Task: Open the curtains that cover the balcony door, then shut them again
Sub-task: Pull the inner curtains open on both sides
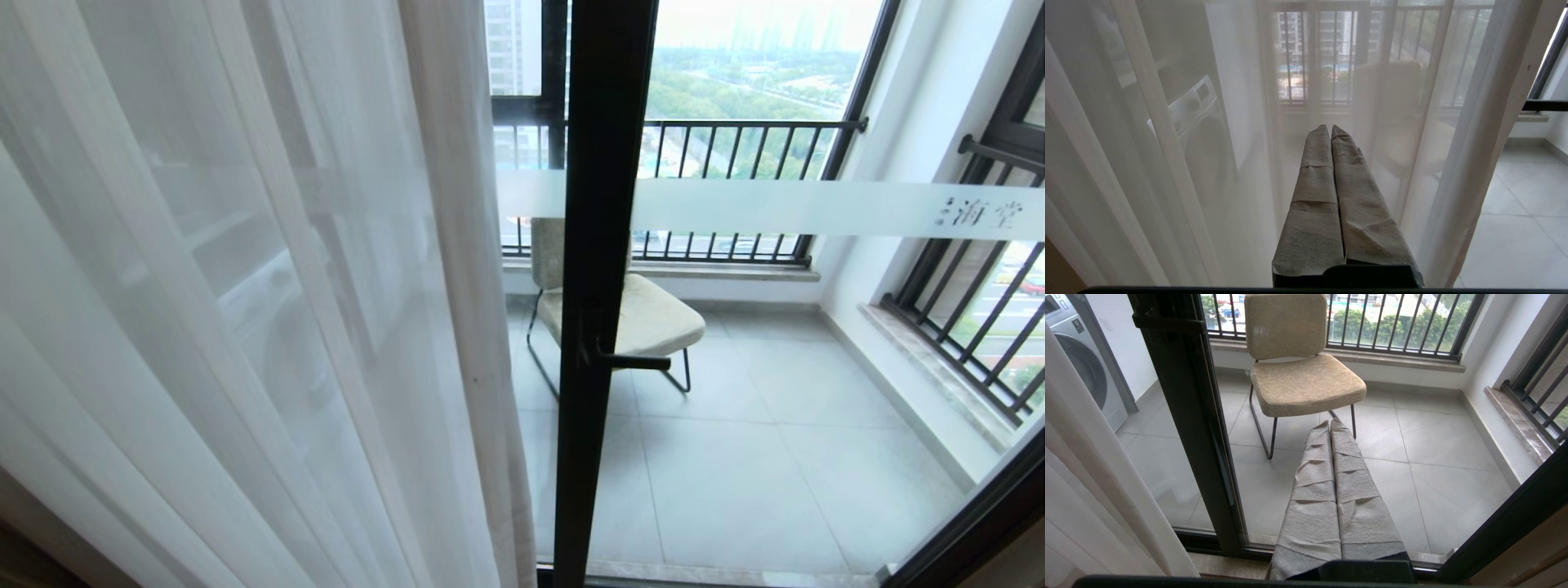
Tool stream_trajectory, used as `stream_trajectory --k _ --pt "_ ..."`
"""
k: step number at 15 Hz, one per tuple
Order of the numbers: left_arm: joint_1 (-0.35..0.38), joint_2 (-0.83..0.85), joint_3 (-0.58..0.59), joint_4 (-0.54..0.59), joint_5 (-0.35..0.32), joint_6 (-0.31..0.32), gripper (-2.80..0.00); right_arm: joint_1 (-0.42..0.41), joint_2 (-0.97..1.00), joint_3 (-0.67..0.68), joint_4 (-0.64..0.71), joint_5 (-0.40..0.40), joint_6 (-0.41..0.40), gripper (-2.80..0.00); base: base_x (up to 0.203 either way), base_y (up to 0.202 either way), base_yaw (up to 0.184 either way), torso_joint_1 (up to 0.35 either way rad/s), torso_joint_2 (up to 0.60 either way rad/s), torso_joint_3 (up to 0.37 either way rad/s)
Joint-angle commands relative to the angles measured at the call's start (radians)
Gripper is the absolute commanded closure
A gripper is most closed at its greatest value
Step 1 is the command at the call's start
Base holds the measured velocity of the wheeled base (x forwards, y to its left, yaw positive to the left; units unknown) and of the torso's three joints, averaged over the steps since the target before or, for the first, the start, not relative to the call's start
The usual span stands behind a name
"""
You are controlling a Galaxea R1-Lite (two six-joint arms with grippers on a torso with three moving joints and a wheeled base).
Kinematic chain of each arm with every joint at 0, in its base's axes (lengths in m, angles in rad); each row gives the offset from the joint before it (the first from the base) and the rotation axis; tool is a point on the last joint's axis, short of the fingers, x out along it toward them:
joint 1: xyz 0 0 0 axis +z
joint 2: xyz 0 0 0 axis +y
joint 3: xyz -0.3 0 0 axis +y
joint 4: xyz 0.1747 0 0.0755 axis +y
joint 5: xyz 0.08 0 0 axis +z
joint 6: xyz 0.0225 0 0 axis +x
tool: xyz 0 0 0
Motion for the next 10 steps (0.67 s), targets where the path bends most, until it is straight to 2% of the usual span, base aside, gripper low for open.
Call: stream_trajectory --k 1,4,10 --pt "0.0 0.0 0.0 -0.052 -0.032 0.004 0.0 0.001 0.0 0.0 0.0 0.0 -0.001 0.0 0.0 0.0 0.0 0.0 0.0 0.0" --pt "0.0 0.0 -0.014 -0.038 -0.145 0.013 0.0 0.001 0.0 0.0 0.0 0.0 -0.001 0.0 0.0 0.0 0.0 0.0 0.0 0.0" --pt "0.0 0.0 -0.132 0.21 -0.402 -0.002 0.0 0.001 0.0 0.0 0.0 0.0 -0.001 0.0 0.0 0.0 0.0 0.0 0.0 0.0"
